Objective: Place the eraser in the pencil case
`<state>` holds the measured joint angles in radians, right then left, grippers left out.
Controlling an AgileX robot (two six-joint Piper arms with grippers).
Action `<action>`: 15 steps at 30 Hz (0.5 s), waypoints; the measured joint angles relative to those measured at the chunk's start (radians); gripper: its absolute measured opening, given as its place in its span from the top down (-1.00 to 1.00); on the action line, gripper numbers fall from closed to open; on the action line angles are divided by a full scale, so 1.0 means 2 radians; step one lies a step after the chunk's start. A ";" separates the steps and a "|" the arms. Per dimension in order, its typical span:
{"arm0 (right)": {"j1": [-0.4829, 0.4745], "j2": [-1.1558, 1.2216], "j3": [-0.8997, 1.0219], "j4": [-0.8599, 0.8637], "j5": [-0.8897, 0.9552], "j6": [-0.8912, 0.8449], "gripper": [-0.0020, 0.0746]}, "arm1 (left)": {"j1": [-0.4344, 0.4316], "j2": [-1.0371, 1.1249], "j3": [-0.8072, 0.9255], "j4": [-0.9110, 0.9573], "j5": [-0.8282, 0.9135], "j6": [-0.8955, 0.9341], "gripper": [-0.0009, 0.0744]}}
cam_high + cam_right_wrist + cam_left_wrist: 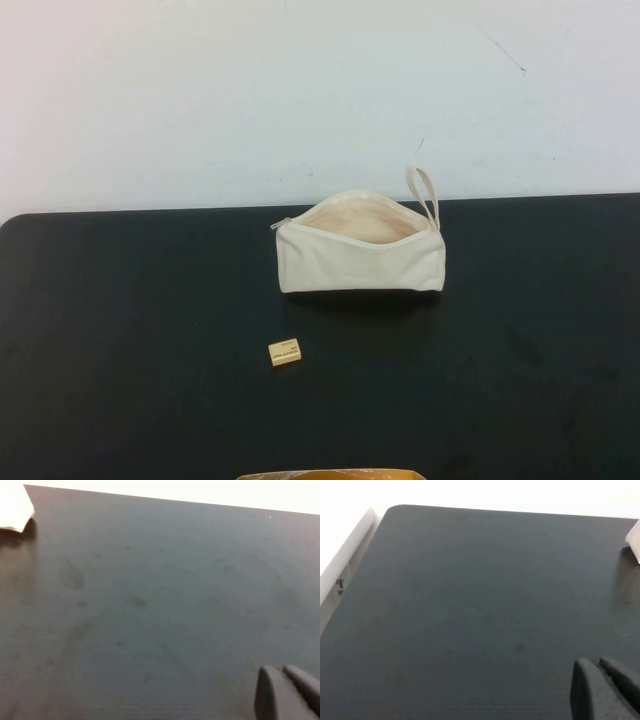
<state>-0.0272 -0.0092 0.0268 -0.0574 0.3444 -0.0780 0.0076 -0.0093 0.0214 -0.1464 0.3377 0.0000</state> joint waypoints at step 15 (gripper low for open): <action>0.000 0.000 0.000 0.000 0.000 0.000 0.95 | 0.000 0.000 0.002 -0.192 -0.011 -0.058 0.98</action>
<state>-0.0272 -0.0092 0.0268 -0.0574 0.3444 -0.0780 0.0076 -0.0093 0.0253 -0.5308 0.3152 -0.1157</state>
